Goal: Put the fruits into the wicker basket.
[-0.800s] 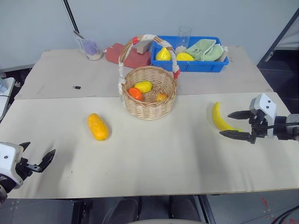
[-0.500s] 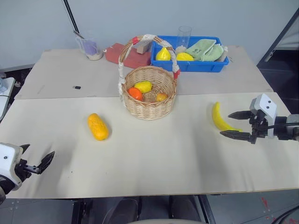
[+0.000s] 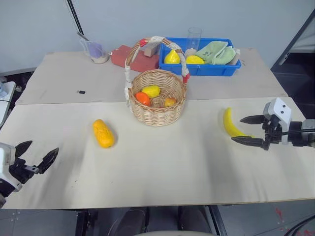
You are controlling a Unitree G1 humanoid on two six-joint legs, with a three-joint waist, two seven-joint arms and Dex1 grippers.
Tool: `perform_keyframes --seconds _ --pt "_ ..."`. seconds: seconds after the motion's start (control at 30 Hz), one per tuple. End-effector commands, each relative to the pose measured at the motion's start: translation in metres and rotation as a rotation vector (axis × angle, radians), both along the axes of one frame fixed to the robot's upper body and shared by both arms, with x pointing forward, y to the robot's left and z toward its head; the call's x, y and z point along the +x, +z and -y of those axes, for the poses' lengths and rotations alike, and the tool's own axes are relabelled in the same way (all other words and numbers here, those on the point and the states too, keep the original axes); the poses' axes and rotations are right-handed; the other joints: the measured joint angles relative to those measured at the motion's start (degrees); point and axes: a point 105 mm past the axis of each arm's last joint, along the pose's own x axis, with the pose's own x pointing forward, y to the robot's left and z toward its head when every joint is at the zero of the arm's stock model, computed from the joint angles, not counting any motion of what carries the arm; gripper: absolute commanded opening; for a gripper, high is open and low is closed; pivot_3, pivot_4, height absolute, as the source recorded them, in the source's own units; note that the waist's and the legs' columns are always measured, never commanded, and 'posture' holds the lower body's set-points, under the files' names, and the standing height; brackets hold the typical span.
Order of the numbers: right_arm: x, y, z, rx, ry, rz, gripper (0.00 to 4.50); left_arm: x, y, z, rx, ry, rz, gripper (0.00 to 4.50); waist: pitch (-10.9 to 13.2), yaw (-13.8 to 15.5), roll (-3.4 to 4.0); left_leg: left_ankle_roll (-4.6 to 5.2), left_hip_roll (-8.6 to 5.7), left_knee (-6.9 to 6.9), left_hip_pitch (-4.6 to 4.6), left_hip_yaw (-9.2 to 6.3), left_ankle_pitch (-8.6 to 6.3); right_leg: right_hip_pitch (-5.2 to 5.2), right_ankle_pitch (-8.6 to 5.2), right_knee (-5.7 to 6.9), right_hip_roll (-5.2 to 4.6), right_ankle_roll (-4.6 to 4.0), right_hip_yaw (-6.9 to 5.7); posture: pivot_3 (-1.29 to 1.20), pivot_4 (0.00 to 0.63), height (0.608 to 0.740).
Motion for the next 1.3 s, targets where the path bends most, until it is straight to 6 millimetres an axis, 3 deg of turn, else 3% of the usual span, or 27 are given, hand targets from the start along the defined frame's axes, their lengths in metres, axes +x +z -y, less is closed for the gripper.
perform_keyframes --seconds 0.03,0.2,0.4,0.9,1.0,1.1,1.2,1.3 --pt "-0.007 0.028 -0.029 0.057 0.117 0.074 4.46 0.015 0.003 0.034 -0.126 -0.031 0.031 4.50 0.0 0.0 0.02 0.00 0.00 0.00 0.00 0.00 0.00 0.00 0.00 0.01 0.00 0.00 0.01 0.00 0.150 0.740" --pt "-0.023 0.044 -0.077 0.120 0.287 0.103 4.46 0.036 -0.014 0.072 -0.240 -0.017 0.003 4.50 0.0 -0.1 -0.01 -0.01 0.01 0.01 0.00 0.00 0.00 -0.01 0.01 0.08 0.10 -0.01 0.03 0.00 0.150 0.740" --pt "-0.034 0.059 -0.114 0.125 0.423 0.163 4.46 0.059 -0.031 0.083 -0.268 0.066 0.001 4.50 0.0 0.1 -0.01 -0.03 0.01 0.02 0.00 0.00 0.01 -0.02 0.03 0.08 0.16 -0.05 0.02 0.00 0.150 0.740" --pt "-0.034 0.071 -0.147 0.163 0.569 0.227 4.46 0.086 -0.055 0.103 -0.287 0.144 -0.035 4.50 0.0 0.1 -0.08 -0.07 -0.04 0.05 -0.02 0.00 0.04 -0.07 0.03 0.16 0.17 -0.05 0.00 0.00 0.150 0.740" --pt "-0.034 0.072 -0.148 0.168 0.570 0.233 4.50 0.087 -0.057 0.102 -0.284 0.144 -0.036 3.66 0.0 0.1 -0.08 -0.07 -0.04 0.05 -0.04 0.00 0.04 -0.09 0.04 0.15 0.16 -0.05 0.01 0.00 0.150 0.740" --pt "-0.034 0.073 -0.148 0.171 0.568 0.237 4.50 0.087 -0.058 0.101 -0.284 0.140 -0.031 2.47 0.0 0.1 -0.08 -0.08 -0.04 0.05 -0.03 0.00 0.05 -0.09 0.04 0.17 0.17 -0.05 0.00 0.00 0.150 0.740" --pt "-0.035 0.073 -0.147 0.171 0.564 0.242 4.50 0.088 -0.056 0.104 -0.267 0.112 -0.016 2.38 0.0 0.1 -0.08 -0.08 -0.04 0.05 -0.02 0.00 0.05 -0.09 0.04 0.18 0.17 -0.05 0.00 0.00 0.150 0.740" --pt "-0.037 0.074 -0.146 0.174 0.554 0.251 4.50 0.080 -0.034 0.116 -0.230 -0.020 0.070 2.38 0.0 0.0 -0.08 -0.08 -0.04 0.05 -0.05 0.01 0.05 -0.12 0.04 0.17 0.16 -0.05 0.00 0.00 0.150 0.740"
